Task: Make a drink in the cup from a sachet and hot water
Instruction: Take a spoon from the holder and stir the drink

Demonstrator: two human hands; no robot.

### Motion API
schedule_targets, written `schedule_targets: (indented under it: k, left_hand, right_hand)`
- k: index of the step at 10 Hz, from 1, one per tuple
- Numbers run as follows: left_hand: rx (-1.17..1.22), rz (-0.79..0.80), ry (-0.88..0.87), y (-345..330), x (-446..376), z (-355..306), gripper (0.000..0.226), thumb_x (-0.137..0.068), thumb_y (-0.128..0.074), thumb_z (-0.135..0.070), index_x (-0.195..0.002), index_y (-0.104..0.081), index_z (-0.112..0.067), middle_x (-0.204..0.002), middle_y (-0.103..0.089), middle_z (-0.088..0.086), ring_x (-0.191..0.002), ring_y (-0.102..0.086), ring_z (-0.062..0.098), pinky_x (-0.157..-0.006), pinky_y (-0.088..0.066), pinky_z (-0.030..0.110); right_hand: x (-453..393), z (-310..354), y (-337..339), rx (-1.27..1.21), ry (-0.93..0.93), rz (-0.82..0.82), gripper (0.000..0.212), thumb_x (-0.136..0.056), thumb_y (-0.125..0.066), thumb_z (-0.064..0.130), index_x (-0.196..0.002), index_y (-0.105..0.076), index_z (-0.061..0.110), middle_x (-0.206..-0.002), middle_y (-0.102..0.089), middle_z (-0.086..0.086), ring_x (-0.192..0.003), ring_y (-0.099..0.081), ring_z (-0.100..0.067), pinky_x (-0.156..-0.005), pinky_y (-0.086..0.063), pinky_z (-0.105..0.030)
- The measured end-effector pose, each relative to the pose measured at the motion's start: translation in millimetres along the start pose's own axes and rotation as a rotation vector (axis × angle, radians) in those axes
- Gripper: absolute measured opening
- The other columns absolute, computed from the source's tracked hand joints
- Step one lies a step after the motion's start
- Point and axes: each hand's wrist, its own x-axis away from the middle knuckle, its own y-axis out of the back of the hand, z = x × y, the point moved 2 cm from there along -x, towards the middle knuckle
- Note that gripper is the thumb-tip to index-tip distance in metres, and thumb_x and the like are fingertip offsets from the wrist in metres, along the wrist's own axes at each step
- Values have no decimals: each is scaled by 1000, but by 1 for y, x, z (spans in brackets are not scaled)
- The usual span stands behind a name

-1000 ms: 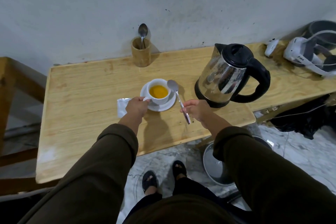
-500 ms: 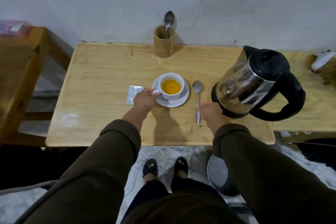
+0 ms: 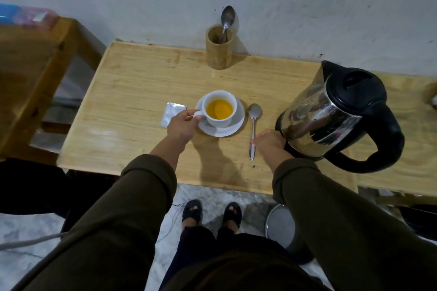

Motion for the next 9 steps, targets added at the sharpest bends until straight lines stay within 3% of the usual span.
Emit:
schedule_targets:
  k: [2, 4, 5, 6, 7, 8, 9]
  left_hand:
    - [27, -26, 28, -2, 3, -2, 33, -88, -61, -28, -119, -64, -17, -123, -65, 6, -116, -58, 22, -101, -48, 36]
    - [32, -16, 40, -2, 7, -4, 43, -89, -61, -30, -130, -56, -20, -131, -59, 7, -122, -54, 22, -91, -43, 28]
    - [-9, -38, 42, 0, 13, -9, 49, -90, -59, -32, -136, -48, -20, -137, -55, 10, -125, -52, 23, -91, -40, 27]
    - [-43, -125, -14, 6, 26, -17, 46, -93, -54, -28, -137, -47, -16, -138, -55, 9, -125, -52, 21, -89, -34, 20]
    - [-68, -170, -146, 13, 52, -12, 39, -93, -54, -22, -131, -52, -12, -128, -61, 7, -118, -57, 19, -91, -35, 18]
    - [-83, -55, -241, 26, 81, 8, 30, -92, -56, -16, -122, -57, -17, -119, -66, 1, -99, -61, 7, -83, -43, 11]
    - [-133, 47, -218, 44, 113, 56, 25, -89, -61, -18, -91, -63, -43, -87, -73, -21, -81, -67, -4, -74, -51, 7]
  right_hand:
    - [-7, -3, 3, -42, 9, 10, 33, -84, -67, 32, -107, -68, 8, -119, -66, -11, -112, -60, -30, -89, -51, -31]
    - [-3, -1, 5, -57, -16, 31, 30, -86, -64, 31, -104, -68, 7, -107, -66, -11, -106, -62, -29, -76, -51, -28]
    - [4, 2, 7, -76, 20, -6, 24, -88, -61, 29, -80, -66, 6, -74, -57, -5, -73, -59, -23, -45, -35, -21]
    - [21, 7, 7, -186, 65, -56, 28, -90, -56, 25, -65, -51, 12, -66, -52, -2, -67, -53, -22, -57, -40, -24]
    - [53, 7, 6, -404, 188, -65, 17, -89, -58, 25, -75, -56, 14, -71, -56, 0, -71, -54, -18, -63, -40, -26]
    - [97, -15, -10, -490, 334, 70, 27, -85, -65, 20, -60, -54, 20, -55, -53, 8, -58, -49, -10, -59, -40, -24]
    - [132, -49, -22, -376, 368, 246, 31, -85, -65, 24, -55, -60, 29, -48, -58, 15, -55, -51, 1, -59, -40, -12]
